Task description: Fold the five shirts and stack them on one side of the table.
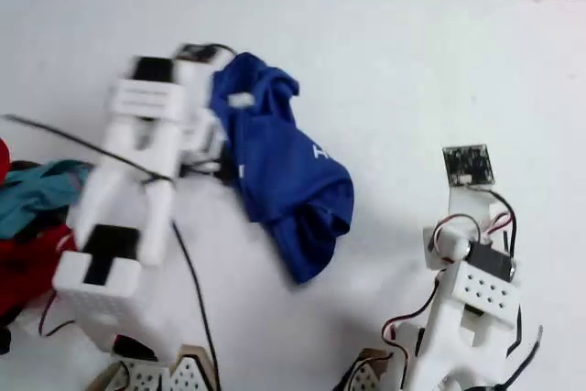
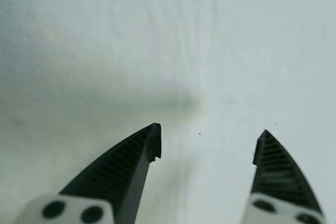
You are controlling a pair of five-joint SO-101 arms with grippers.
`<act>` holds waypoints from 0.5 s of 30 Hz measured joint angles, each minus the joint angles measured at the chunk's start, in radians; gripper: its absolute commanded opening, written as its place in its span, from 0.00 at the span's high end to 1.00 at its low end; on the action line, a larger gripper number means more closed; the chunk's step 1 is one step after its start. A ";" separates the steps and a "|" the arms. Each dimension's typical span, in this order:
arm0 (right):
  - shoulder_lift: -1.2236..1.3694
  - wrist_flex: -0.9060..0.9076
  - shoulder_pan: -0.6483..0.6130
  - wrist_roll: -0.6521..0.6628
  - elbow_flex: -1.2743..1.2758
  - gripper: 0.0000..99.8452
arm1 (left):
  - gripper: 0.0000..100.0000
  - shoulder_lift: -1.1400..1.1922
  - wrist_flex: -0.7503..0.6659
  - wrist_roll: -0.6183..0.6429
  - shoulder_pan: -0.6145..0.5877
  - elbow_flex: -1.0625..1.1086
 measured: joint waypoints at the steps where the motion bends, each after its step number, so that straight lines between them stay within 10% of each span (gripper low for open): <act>1: 0.000 -0.020 0.000 0.000 0.023 0.71 | 0.73 0.000 -0.017 0.058 0.038 0.017; 15: -0.011 -0.184 0.008 0.000 0.178 0.71 | 0.74 -0.002 -0.316 0.226 0.157 0.318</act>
